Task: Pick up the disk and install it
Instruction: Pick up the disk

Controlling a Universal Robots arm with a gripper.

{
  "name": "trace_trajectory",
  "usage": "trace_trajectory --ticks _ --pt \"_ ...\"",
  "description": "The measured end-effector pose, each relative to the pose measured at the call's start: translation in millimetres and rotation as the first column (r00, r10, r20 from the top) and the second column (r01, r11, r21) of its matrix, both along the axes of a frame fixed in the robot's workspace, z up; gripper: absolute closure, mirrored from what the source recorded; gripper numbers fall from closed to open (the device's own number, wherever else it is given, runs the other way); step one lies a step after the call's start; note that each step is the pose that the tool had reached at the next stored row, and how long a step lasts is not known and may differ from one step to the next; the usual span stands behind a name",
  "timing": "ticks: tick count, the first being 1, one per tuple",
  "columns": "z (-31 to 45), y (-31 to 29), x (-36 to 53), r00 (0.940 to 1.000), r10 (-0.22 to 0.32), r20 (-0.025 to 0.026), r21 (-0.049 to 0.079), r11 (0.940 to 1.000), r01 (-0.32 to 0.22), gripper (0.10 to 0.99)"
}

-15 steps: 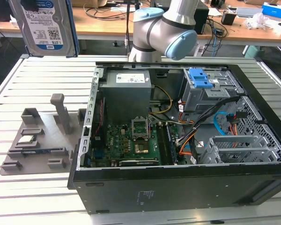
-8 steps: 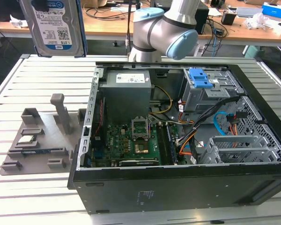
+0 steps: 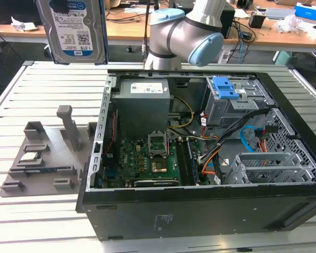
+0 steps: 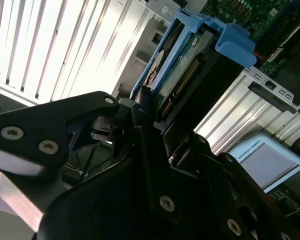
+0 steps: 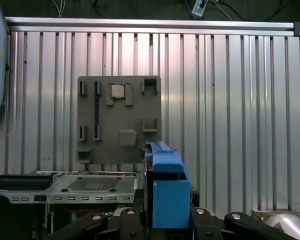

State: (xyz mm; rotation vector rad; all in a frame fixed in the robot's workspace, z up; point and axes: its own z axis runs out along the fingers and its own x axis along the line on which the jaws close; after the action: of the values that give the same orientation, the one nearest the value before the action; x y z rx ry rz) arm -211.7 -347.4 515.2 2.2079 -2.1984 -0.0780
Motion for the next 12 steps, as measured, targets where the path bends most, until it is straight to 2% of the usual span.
trace_trajectory --ticks 4,7,9,12 --pt "-0.1 0.0 20.2 1.0000 0.000 0.0000 0.000 1.0000 0.000 0.722" --pt "-0.1 0.0 30.9 1.0000 0.000 0.0000 0.000 1.0000 0.000 0.722" --pt "0.0 0.0 43.0 1.0000 0.000 0.0000 0.000 1.0000 0.000 0.722" --pt "0.0 0.0 52.6 1.0000 0.000 0.0000 0.000 1.0000 0.000 0.722"
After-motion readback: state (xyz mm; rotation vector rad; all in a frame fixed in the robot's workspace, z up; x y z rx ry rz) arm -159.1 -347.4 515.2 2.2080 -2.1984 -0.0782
